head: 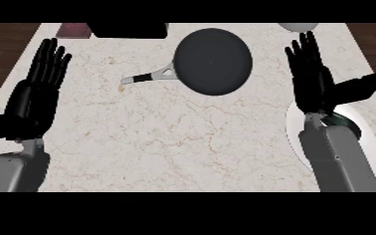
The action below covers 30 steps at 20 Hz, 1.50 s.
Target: Pick the lemon from the plate and place it in the pan
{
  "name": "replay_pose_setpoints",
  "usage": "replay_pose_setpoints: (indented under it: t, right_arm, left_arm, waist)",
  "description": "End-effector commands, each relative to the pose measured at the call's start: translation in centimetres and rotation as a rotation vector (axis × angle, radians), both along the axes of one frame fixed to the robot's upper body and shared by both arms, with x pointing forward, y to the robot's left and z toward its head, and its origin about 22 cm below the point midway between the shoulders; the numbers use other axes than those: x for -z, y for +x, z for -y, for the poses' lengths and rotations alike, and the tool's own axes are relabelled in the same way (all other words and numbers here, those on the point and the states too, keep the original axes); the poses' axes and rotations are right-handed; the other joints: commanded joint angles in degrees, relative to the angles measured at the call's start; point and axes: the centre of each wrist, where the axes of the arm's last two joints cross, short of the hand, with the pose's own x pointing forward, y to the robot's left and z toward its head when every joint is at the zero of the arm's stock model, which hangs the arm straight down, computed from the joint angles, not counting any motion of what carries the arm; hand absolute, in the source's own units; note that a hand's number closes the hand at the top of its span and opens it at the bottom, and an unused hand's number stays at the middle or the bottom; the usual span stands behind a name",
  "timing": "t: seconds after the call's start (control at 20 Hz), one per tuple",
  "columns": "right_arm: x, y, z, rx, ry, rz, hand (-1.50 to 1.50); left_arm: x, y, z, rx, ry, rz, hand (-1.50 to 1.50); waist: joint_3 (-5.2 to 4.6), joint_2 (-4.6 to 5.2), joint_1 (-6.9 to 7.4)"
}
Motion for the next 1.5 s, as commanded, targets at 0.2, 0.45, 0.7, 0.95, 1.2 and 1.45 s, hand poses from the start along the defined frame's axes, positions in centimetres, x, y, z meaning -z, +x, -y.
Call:
replay_pose_setpoints:
  t: [0.2, 0.45, 0.7, 0.95, 1.2, 1.45]
  right_arm:
    - [-4.4, -0.8, -3.4, -0.785, -0.127, 0.24, -1.5]
    - [-2.1, -2.2, 8.8, -0.432, -0.435, 0.17, 1.5]
    - [0.2, -4.4, 16.0, -0.659, -0.143, 0.311, -1.5]
    - [-4.2, -4.5, 21.2, -0.753, -0.326, 0.381, -1.5]
    - [-10.8, -3.7, 21.2, -0.79, -0.67, 0.357, -1.5]
    - [-13.2, -4.2, 17.6, -0.877, -1.06, 0.322, -1.5]
  left_arm:
    - [4.3, -2.3, -5.6, -0.205, 0.206, -0.356, 0.0]
    - [7.0, -3.7, -7.6, -0.322, 0.237, -0.549, 0.0]
    - [7.2, -3.3, -6.9, -0.326, 0.258, -0.572, 0.0]
    - [7.7, -3.0, -5.8, -0.305, 0.257, -0.594, 0.0]
    - [6.3, -1.2, -5.0, -0.283, 0.263, -0.603, 0.0]
    - [7.4, -2.3, -6.3, -0.304, 0.291, -0.606, 0.0]
  waist:
    - [0.64, -0.12, 2.18]
    - [0.45, 1.03, -3.05]
    - [0.44, 0.4, -1.66]
    - [0.33, 0.01, -0.39]
    - [0.26, -0.14, -0.37]
    - [0.2, -0.34, 0.01]
